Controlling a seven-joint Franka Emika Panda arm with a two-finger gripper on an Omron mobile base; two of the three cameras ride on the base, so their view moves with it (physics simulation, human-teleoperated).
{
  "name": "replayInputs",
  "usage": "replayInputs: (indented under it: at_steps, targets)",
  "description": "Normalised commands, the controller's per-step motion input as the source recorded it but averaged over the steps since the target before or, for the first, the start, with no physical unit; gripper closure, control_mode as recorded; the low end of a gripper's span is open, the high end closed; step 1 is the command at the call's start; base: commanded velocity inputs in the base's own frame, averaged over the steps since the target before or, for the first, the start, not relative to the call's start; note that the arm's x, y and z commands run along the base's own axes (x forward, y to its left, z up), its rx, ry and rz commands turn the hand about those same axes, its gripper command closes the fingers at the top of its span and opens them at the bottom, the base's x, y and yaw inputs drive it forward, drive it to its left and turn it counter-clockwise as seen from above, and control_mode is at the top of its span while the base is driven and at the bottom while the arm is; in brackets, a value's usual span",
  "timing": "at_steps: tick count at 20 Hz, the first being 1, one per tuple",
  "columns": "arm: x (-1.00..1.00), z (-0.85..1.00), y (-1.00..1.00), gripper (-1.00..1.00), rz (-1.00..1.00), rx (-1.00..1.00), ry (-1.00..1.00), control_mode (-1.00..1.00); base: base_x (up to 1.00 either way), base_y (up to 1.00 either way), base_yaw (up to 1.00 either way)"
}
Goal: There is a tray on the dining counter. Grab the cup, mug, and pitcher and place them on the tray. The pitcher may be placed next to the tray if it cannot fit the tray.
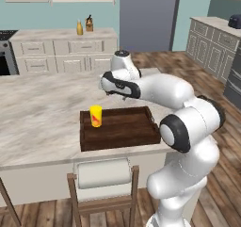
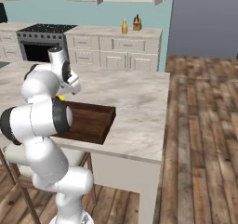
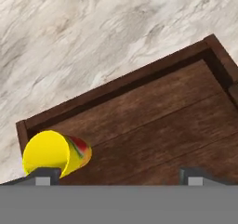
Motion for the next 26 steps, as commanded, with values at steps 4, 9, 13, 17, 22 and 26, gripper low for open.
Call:
replayInputs:
  at_steps: [4,9,13,17,22,26]
  targets:
    - [-0.67,0.34,-1.00,-1.00,0.15,0.00,-0.08,-1.00,0.00,0.00,0.00]
    - [-0.74,0.27,-0.95,-1.00,0.15,0.00,-0.02,-1.00,0.00,0.00,0.00]
    - [-0.73,0.16,-0.77,-1.00,0.14,-0.03,-0.01,-1.00,0.00,0.00,0.00]
    - [-0.90,0.16,-0.61,-1.00,0.17,-0.11,-0.01,-1.00,0.00,0.00,0.00]
    - [-0.81,0.20,-0.32,-1.00,0.07,-0.17,0.00,-1.00,0.00,0.00,0.00]
    - [-0.63,0.17,-0.28,-1.00,0.00,-0.12,0.00,-1.00,0.00,0.00,0.00]
